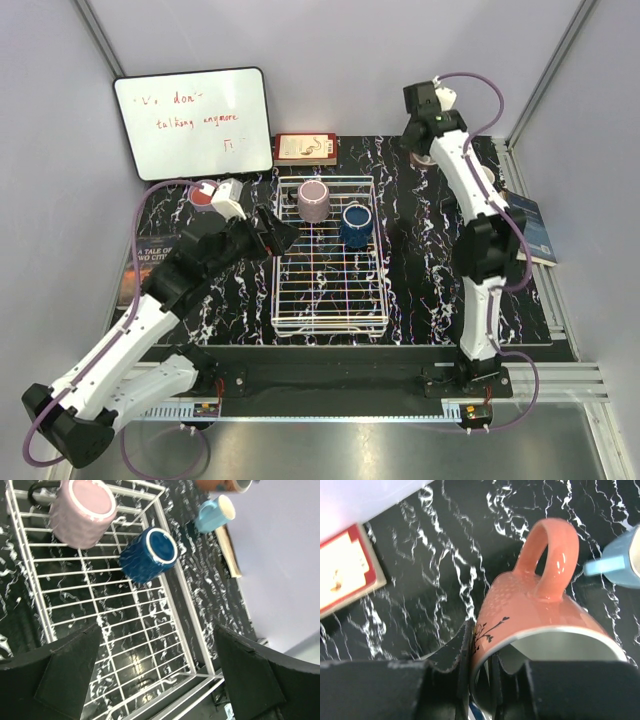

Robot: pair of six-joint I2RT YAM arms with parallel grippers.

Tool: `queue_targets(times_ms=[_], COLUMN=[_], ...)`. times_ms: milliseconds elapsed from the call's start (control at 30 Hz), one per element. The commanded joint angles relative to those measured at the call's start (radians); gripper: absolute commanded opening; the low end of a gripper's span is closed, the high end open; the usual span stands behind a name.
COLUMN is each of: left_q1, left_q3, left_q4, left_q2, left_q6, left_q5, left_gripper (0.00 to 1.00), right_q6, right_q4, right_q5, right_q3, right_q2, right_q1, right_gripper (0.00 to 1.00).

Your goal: Unload the cups from the dish rack

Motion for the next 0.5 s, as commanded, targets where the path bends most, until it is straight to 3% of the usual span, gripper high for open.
queue_targets(times_ms=[0, 67, 133, 467], left_q1=[0.001, 0.001, 0.001, -0.001], left_q3=[-0.004, 0.0, 0.006, 0.006], left_q4=[-0.019, -0.022, -0.027, -0.032], left_q2=[0.029, 0.052, 0.077, 0.129], left_q6=[0.026, 0.023, 0.021, 0.005], left_q5=[-0.011, -0.001, 0.007, 0.031], left_gripper=[0.98, 0.97, 0.97, 0.96], right_q6=[0.04, 0.046, 0.07, 0.046], right_q4=[-0.244, -0.309, -0.328, -0.311], right_q5=[-0.092, -0.132, -0.192, -0.178], right_q3=[0.401, 0.519, 0.539, 0.41], right_q2=[0.177, 0.269, 0.316, 0.349], right_q1=[-0.014, -0.03, -0.059, -0.091], right_gripper=[0.0, 0.0, 0.0, 0.0])
